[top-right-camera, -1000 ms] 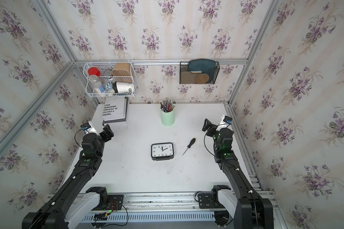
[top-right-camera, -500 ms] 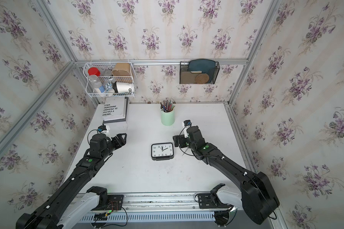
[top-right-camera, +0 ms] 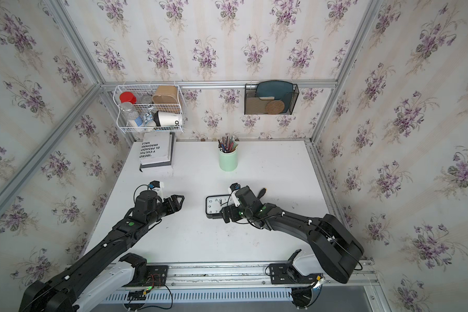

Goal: Remove the battery from the alarm
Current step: Adjust the alarm at the center of the board.

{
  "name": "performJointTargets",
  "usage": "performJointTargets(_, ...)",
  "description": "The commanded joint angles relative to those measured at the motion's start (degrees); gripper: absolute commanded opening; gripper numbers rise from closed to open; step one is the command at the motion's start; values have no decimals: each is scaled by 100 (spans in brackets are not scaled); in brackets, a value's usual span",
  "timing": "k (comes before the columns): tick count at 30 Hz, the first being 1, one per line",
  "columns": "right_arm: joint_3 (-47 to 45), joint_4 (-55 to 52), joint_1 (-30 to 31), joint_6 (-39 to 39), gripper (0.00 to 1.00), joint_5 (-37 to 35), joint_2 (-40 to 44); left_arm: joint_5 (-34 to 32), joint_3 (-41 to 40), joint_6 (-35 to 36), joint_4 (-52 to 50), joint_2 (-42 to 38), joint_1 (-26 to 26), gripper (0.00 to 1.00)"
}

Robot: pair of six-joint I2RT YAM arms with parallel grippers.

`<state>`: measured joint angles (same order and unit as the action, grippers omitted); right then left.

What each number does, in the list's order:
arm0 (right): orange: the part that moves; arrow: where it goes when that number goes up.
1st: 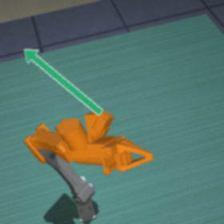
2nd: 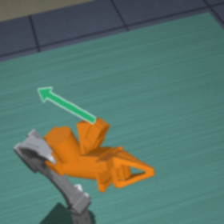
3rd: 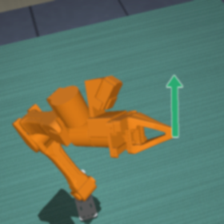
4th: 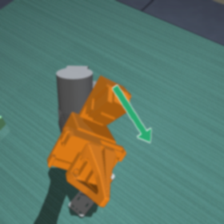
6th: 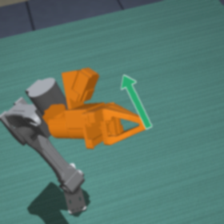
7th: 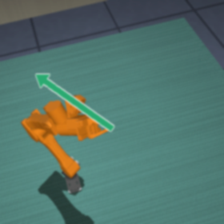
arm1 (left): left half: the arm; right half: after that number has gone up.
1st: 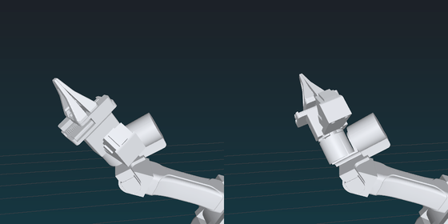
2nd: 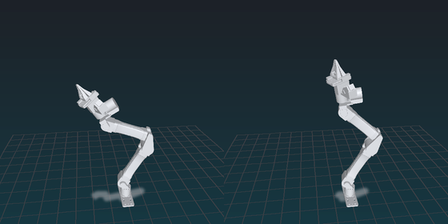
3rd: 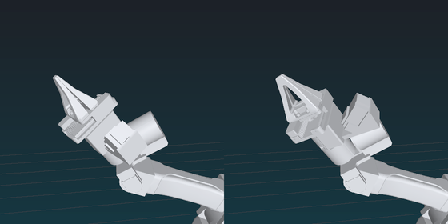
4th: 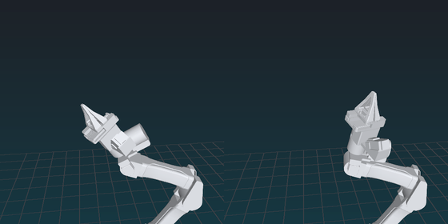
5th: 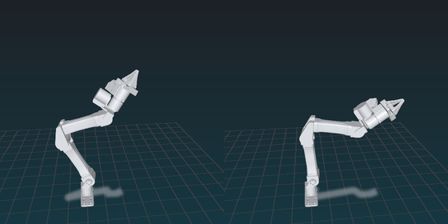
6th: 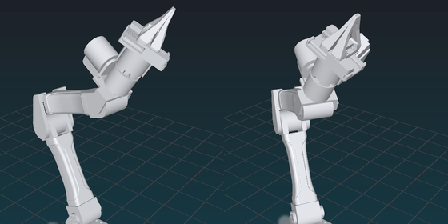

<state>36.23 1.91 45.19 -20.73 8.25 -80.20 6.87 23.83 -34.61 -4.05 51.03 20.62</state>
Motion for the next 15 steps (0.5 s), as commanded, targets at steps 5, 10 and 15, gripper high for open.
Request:
performJointTargets(5, 351, 222, 485, -177, 100, -159, -480, -99, -265, -145, 581, -55, -6, 78)
performJointTargets(10, 762, -7, 953, -260, 100, -360, -785, -121, -260, -161, 569, -23, -6, 78)
performJointTargets(15, 1241, -1101, 991, 664, 100, -1377, -888, -104, -355, -503, 251, -202, -6, 78)
